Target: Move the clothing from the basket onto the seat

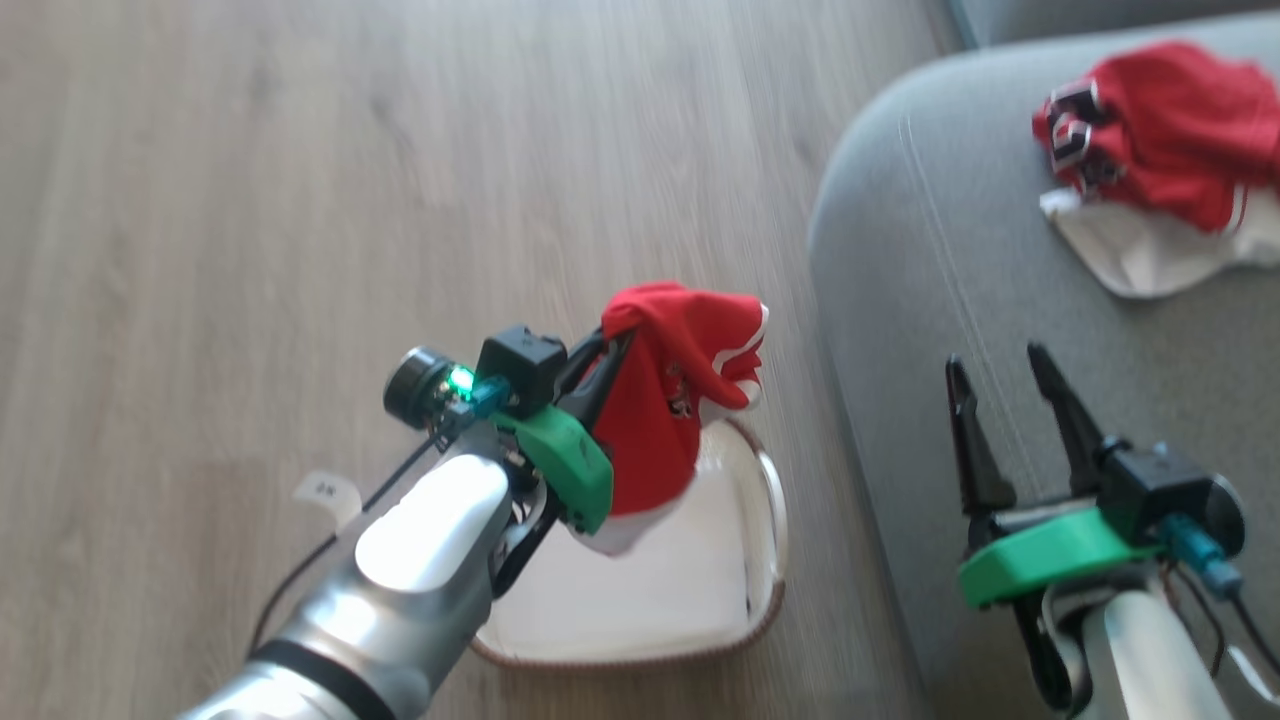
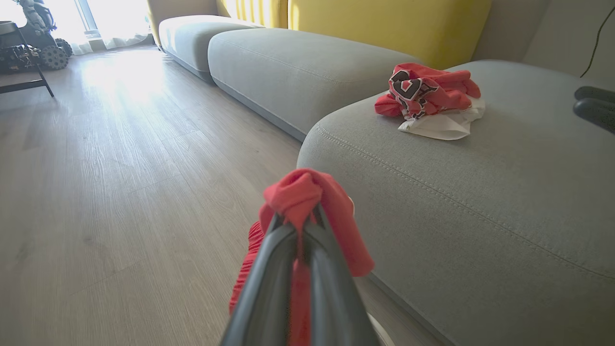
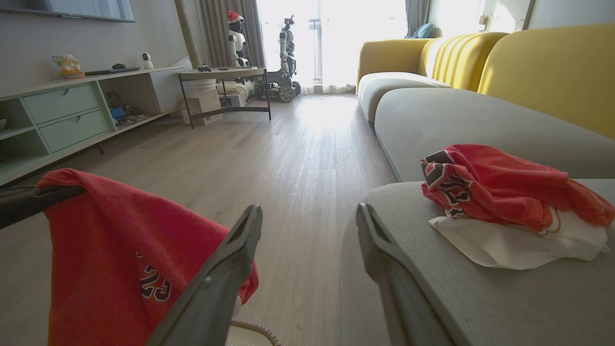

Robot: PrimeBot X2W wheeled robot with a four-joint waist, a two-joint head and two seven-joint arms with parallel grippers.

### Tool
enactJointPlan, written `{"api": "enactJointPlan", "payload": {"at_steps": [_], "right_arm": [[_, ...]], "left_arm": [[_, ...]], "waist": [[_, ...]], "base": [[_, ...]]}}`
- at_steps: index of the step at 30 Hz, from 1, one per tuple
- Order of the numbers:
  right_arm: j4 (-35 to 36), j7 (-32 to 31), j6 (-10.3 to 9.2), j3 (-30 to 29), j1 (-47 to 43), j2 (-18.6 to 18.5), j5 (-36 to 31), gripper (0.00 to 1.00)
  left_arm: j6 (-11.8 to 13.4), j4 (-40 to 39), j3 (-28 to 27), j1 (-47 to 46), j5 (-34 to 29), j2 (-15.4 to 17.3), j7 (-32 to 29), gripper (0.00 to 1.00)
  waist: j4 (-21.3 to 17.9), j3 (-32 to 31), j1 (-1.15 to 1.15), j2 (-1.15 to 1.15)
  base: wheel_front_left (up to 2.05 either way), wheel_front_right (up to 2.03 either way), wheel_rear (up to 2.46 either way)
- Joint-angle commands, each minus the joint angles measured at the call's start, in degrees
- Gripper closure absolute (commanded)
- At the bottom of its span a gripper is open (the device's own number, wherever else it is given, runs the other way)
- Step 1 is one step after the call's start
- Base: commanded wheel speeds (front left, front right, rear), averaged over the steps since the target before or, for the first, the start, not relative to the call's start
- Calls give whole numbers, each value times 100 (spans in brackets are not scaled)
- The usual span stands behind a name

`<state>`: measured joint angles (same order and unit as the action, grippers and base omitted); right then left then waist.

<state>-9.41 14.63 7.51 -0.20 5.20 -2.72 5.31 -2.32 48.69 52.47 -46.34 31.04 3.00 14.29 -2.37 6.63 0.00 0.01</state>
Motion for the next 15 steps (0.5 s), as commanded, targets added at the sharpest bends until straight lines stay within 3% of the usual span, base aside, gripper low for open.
{"api": "enactJointPlan", "payload": {"at_steps": [1, 15], "right_arm": [[133, 37, -2, 140, 48, -16, 44, 0], [-286, 37, -2, 349, -263, -16, 187, 0]], "left_arm": [[58, -182, -205, -95, 53, 164, 69, 100], [69, -933, -174, -54, 199, 543, -509, 100]], "waist": [[265, -548, 0, -1], [569, -1217, 0, -1]], "base": [[0, 0, 0], [0, 0, 0]]}}
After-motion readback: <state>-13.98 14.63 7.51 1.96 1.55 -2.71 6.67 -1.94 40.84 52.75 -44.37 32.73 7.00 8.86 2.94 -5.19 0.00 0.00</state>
